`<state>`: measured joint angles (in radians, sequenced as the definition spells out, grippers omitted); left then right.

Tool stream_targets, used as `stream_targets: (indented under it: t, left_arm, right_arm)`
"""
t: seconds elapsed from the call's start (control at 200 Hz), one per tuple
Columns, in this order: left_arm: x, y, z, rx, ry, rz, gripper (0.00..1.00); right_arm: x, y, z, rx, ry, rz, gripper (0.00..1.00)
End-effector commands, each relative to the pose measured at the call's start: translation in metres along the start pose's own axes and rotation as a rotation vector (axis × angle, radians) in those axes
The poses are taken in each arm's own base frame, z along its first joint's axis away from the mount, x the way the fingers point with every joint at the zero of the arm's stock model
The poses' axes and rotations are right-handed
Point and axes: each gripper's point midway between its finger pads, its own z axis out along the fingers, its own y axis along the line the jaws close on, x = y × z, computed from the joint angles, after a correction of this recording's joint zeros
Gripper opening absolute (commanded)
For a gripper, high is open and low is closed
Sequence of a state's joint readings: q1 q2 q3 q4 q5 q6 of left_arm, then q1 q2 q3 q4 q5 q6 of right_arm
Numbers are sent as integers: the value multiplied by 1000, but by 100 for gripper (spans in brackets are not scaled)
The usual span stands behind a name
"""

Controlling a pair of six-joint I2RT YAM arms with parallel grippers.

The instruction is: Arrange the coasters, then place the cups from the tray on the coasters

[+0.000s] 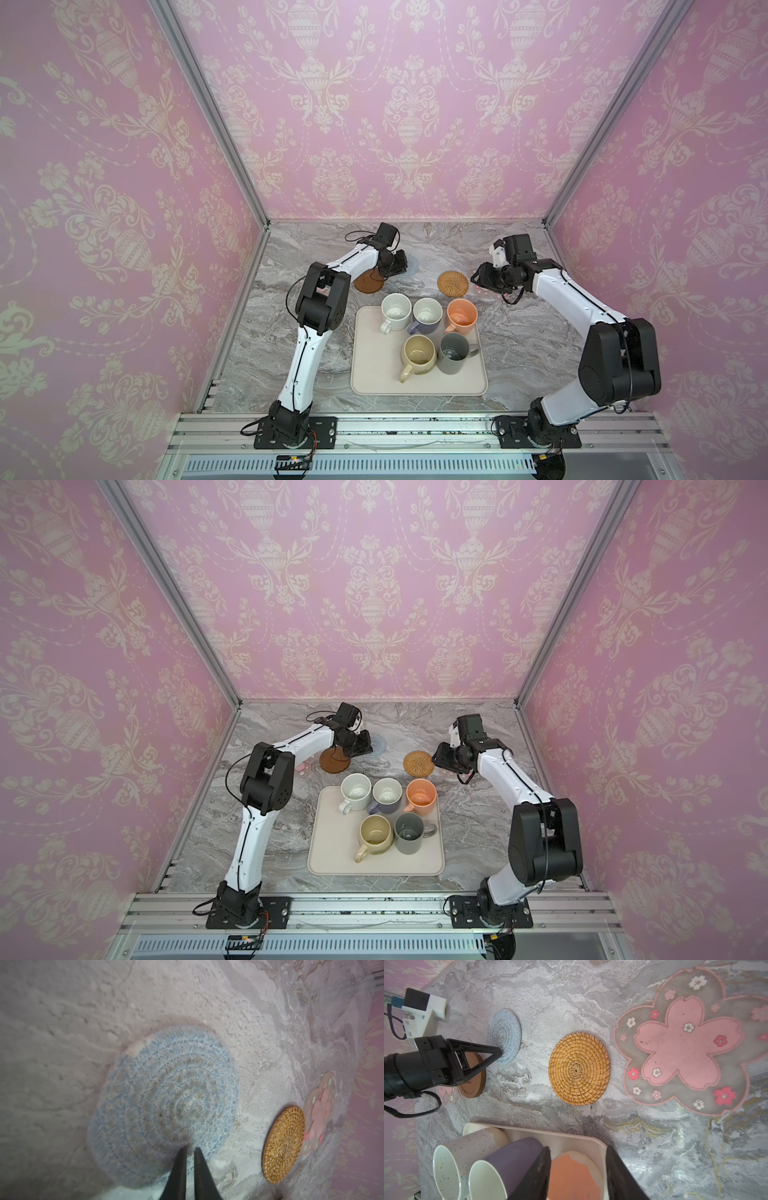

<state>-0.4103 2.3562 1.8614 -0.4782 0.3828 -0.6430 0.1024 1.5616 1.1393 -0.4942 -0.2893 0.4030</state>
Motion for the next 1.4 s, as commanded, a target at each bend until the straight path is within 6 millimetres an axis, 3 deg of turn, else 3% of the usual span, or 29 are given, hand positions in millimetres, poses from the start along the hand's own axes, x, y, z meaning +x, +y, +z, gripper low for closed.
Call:
stream_targets:
  t: [0.0,0.335,0.926,1.191,1.396]
  left_arm:
    - [33,5,3,-19,98,-16,13]
    - [66,4,7,-53,185,70,14]
    - [100,-5,7,-4,336,162,14]
    - [95,-4,3,-25,314,183,14]
    - [73,-23,-4,11,222,207,19]
  right_arm:
    - [3,1,-2,-17,-1,30,45]
    - [7,0,1,-22,5,50,45]
    - [10,0,4,-29,14,71,45]
    - [8,1,5,-32,14,71,45]
    - [8,1,4,-29,12,66,45]
